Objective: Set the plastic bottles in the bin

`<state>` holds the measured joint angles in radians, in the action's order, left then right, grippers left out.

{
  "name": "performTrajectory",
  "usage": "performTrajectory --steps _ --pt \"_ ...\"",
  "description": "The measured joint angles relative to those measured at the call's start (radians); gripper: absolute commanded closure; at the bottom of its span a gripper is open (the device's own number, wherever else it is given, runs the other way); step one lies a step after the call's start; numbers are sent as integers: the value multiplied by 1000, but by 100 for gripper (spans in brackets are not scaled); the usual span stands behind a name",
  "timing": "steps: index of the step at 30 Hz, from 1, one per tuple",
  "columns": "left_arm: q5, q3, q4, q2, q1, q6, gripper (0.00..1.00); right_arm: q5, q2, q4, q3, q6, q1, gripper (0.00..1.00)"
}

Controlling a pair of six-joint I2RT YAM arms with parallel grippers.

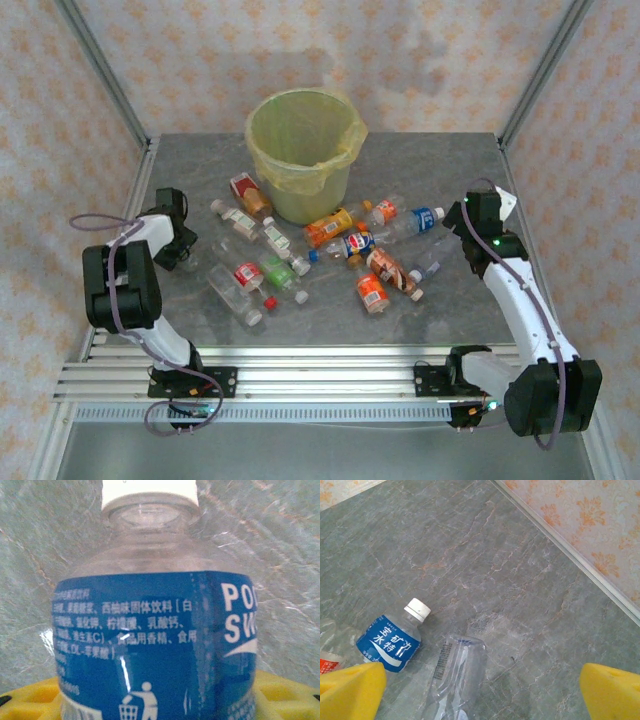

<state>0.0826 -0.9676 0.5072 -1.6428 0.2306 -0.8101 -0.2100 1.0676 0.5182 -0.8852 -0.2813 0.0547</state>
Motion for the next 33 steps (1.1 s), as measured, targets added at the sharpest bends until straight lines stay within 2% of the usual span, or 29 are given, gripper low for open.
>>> performTrajectory --steps 5,11,17,24,27,33 --pt "20 -19 31 161 -45 16 42 -3 3 28 -2 -27 2 1" --pt "61 -119 62 332 -189 48 47 -3 18 85 -42 -47 2 1" --pt "99 -245 68 412 -318 87 50 -3 18 127 -73 -53 2 1" --pt "121 -479 66 358 -494 176 52 1 18 175 -104 -61 2 1" --pt "119 -626 43 285 -573 238 52 13 18 187 -122 -69 2 1" --pt "108 -863 -12 105 -668 354 55 47 10 209 -128 -89 2 1"
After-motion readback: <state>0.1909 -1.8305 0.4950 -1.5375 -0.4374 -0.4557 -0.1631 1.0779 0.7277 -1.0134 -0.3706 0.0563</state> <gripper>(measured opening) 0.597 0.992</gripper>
